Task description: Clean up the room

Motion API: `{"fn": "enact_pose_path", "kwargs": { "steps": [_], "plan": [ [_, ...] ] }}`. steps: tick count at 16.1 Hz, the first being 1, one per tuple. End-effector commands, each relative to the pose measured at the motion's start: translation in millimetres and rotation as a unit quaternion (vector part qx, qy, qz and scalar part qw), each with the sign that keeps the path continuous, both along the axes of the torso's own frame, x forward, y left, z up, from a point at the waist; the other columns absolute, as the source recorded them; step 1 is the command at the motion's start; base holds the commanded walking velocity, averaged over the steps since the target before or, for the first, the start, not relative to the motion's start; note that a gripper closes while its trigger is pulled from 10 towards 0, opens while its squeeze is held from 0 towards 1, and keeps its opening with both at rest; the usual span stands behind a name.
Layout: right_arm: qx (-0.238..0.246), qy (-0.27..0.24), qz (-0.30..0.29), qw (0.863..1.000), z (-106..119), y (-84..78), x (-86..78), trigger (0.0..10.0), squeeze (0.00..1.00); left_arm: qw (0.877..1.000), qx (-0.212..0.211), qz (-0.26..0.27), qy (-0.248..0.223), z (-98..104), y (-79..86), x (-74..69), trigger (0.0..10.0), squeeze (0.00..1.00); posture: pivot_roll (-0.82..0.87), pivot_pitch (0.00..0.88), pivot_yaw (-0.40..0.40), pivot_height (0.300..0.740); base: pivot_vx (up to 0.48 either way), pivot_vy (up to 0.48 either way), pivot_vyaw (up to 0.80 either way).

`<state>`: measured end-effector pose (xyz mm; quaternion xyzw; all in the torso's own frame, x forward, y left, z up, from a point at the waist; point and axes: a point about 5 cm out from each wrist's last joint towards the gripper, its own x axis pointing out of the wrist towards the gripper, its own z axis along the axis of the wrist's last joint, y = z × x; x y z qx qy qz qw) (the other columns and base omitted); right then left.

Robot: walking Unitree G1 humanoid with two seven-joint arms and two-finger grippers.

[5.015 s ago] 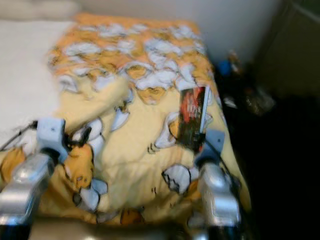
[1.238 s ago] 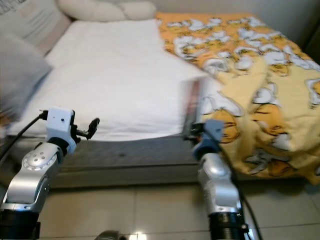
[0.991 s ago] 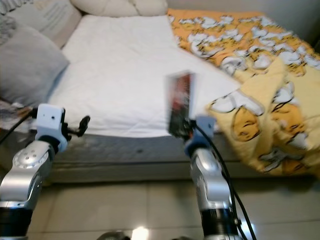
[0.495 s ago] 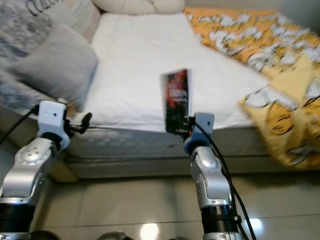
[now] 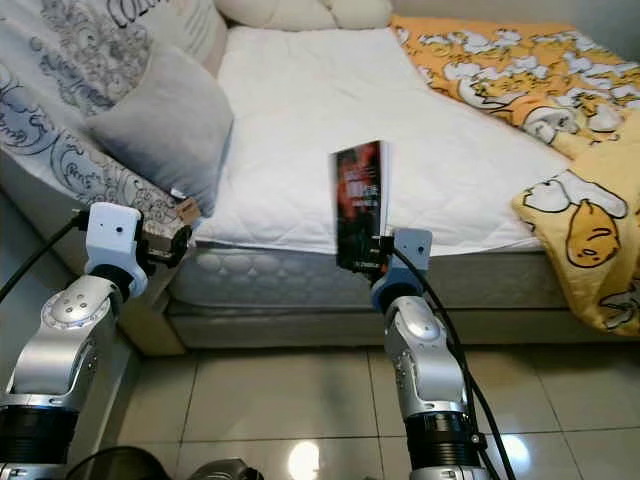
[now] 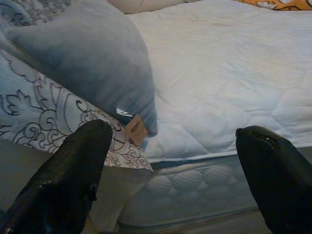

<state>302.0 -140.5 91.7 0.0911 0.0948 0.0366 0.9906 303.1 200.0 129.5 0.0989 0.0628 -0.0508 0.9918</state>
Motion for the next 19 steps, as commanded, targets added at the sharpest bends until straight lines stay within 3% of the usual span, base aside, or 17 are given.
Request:
{"fn": "enact_pose_path", "kwargs": {
  "steps": [1, 7, 11, 19],
  "plan": [
    [-0.001, -0.027, -0.011, 1.0, 12.6, -5.1, 5.1, 10.0, 0.0, 1.0, -0.002, -0.005, -0.008, 4.2, -2.7, 2.8, 10.0, 0.0, 0.1, 0.0, -0.006, 0.74, 0.0, 0.0, 0.0],
    [-0.013, -0.034, 0.018, 0.999, 14.6, 0.6, 4.9, 10.0, 0.0, 1.0, -0.004, -0.007, -0.011, 5.4, -2.0, 2.6, 10.0, 0.0, 0.11, 0.0, -0.004, 0.74, 0.282, 0.0, 0.0],
    [-0.021, -0.033, 0.023, 0.999, 14.5, 3.2, 5.3, 10.0, 0.0, 1.0, -0.004, -0.008, -0.011, 6.0, -2.3, 3.3, 10.0, 0.0, 0.11, 0.0, -0.004, 0.74, 0.33, 0.0, 0.8],
    [-0.013, -0.03, 0.007, 0.999, 13.2, -0.8, 5.8, 10.0, 0.0, 1.0, -0.006, -0.009, -0.013, 6.1, -3.5, 4.2, 10.0, 0.0, 0.11, 0.0, -0.004, 0.74, 0.336, 0.0, 0.0]
  ]
}}
